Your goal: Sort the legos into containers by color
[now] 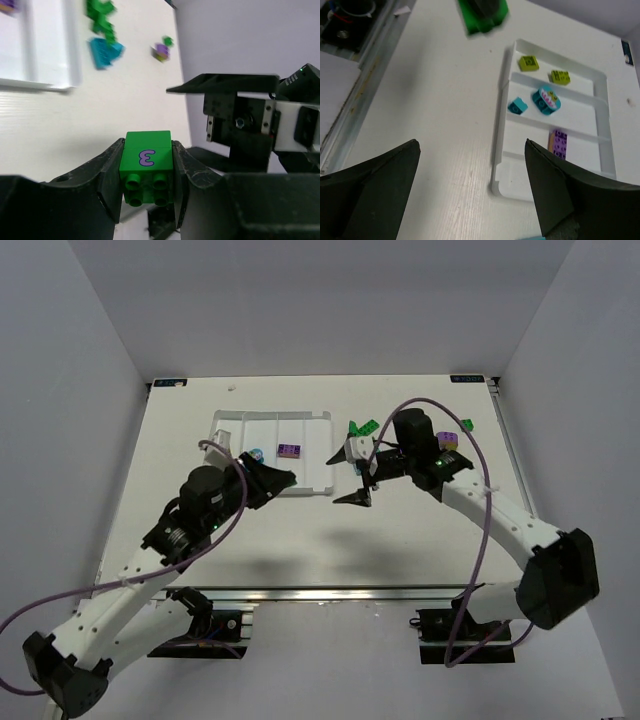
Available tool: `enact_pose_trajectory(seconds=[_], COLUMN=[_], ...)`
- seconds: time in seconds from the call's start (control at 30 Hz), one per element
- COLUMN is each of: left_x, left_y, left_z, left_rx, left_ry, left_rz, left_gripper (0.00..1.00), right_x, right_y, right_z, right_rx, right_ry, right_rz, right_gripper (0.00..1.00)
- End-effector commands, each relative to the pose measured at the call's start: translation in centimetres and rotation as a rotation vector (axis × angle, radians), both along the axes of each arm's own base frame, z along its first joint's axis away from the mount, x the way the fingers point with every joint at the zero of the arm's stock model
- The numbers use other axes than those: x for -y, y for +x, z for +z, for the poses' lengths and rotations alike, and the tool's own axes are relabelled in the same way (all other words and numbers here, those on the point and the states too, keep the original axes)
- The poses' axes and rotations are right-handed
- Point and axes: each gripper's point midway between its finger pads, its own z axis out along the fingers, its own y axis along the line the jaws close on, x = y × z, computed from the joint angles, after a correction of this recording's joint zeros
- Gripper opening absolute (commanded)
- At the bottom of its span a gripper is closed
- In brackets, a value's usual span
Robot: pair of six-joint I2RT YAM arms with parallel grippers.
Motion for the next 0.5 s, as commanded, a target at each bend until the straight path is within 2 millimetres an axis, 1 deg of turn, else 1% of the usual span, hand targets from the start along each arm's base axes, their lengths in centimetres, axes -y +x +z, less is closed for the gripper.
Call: enact_pose_trajectory(seconds=[0.0, 0.03, 0.07, 0.1, 0.13, 0.17, 0.2, 0.23, 0.27, 0.3, 0.33, 0.47], left_x=[4.4, 5.0, 5.6, 6.1, 6.8, 7.2, 7.6, 8.0, 8.3, 8.6, 8.9, 9.4], left_y=[-1.1, -1.1, -0.9, -1.0, -1.4, -1.4, -1.4, -1.8, -1.9, -1.8, -2.1, -2.3], left_z=[2.2, 1.9, 1.2, 1.1, 1.8, 1.6, 2.2, 2.2, 1.8, 2.0, 2.0, 1.7], left_rx=[0.062, 0.058, 0.043, 0.043, 0.085, 0.078, 0.106, 0.107, 0.096, 0.109, 0.106, 0.102], left_ry=[-0.119, -0.124, -0.12, -0.126, -0.163, -0.177, -0.199, -0.209, -0.22, -0.232, -0.243, -0.254], left_rz=[-0.241, -0.272, -0.298, -0.322, -0.374, -0.392, -0.414, -0.45, -0.465, -0.483, -0.51, -0.546], left_gripper=[0.0, 0.0, 0.0, 0.0, 0.0, 0.0, 0.0, 0.0, 0.0, 0.0, 0.0, 0.0], right_x=[0.6, 0.7, 0.9, 1.4, 1.5, 1.7, 1.8, 1.8, 1.9, 1.8, 1.7, 1.1], right_y=[-3.8, -4.0, -4.1, -4.4, -4.5, -4.6, -4.8, -4.9, -4.9, -4.7, -4.7, -4.1], right_z=[0.8, 1.2, 1.4, 1.8, 2.1, 2.3, 2.7, 2.8, 3.0, 3.3, 3.2, 3.7], right_rx=[0.048, 0.029, 0.009, -0.016, -0.023, -0.034, -0.02, -0.044, -0.051, -0.053, -0.071, -0.113], right_ry=[0.026, 0.029, 0.03, 0.035, 0.04, 0.047, 0.065, 0.07, 0.077, 0.08, 0.076, 0.082], right_rz=[0.109, 0.089, 0.068, 0.034, 0.019, 0.006, -0.007, -0.02, -0.027, -0.032, -0.039, -0.043], right_gripper=[0.89, 0.89, 0.89, 0.89, 0.89, 0.89, 0.89, 0.89, 0.9, 0.89, 0.89, 0.89])
